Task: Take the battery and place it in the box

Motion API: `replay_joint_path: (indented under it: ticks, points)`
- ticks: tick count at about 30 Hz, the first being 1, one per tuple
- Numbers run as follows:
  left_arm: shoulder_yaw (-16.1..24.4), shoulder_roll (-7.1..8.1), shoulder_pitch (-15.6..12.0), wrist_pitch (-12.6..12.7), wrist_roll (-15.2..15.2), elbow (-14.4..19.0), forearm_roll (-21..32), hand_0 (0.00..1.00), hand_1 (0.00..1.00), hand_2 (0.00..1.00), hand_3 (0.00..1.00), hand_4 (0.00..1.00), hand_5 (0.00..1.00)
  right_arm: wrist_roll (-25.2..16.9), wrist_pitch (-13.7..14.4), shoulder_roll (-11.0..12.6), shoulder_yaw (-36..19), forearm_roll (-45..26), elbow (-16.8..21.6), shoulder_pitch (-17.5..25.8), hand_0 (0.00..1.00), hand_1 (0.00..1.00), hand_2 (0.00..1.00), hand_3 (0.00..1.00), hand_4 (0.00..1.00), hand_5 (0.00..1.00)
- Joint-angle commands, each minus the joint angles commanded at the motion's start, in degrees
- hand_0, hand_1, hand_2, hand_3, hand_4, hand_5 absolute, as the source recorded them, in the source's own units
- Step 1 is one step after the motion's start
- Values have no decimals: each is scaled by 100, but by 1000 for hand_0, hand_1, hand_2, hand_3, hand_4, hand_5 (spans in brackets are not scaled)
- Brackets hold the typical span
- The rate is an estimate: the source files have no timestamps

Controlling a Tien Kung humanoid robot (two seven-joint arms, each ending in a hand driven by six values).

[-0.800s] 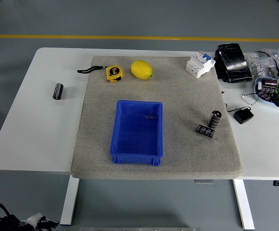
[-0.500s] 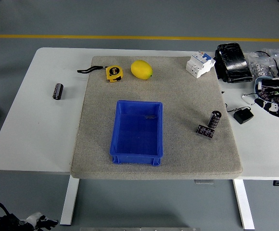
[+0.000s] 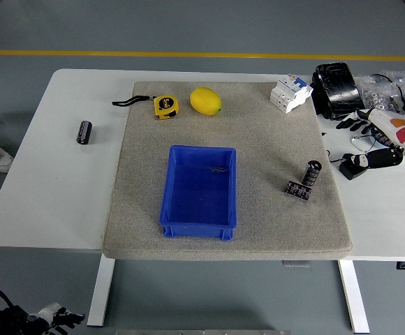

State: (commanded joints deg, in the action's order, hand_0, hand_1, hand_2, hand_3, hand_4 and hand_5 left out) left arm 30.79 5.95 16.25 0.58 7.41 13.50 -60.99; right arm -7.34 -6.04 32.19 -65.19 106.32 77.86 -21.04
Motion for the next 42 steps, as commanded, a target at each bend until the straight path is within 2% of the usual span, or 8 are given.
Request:
replay_joint_path:
  ticks: [7, 17, 28, 34, 35, 40, 41, 42]
  points:
    - [83, 11, 27, -41, 49, 23, -127, 731, 698, 736, 568, 602, 545, -107, -109, -126, 719, 540, -363, -580, 558, 603, 632, 669, 903, 93]
    - [145, 22, 34, -56, 89, 42, -184, 732, 699, 740, 568, 602, 545, -81, -350, -415, 1195, 684, -684, -914, 567, 604, 642, 685, 917, 101]
    - [206, 28, 73, -87, 143, 75, -277, 732, 700, 742, 568, 602, 545, -163, -260, -575, 1448, 869, -1220, -1097, 561, 601, 634, 682, 917, 101]
    - [207, 20, 76, -81, 152, 82, -273, 732, 700, 743, 568, 602, 544, -226, -168, -629, 1488, 1012, -1464, -1127, 558, 592, 611, 657, 883, 90]
    - [210, 18, 75, -80, 156, 83, -272, 732, 700, 744, 568, 603, 543, -237, -151, -643, 1495, 1022, -1512, -1127, 551, 580, 583, 601, 839, 67]
    - [234, 12, 77, -91, 171, 90, -321, 732, 700, 744, 568, 603, 543, -290, -60, -705, 1573, 1027, -1681, -1157, 551, 580, 583, 601, 839, 67]
    - [235, 11, 78, -95, 173, 93, -334, 732, 700, 745, 567, 602, 542, -304, -32, -727, 1578, 1028, -1720, -1162, 534, 552, 550, 575, 781, 31]
    - [243, 10, 77, -98, 177, 94, -344, 732, 700, 745, 567, 602, 542, -319, -4, -748, 1581, 1026, -1754, -1164, 534, 552, 550, 575, 781, 31]
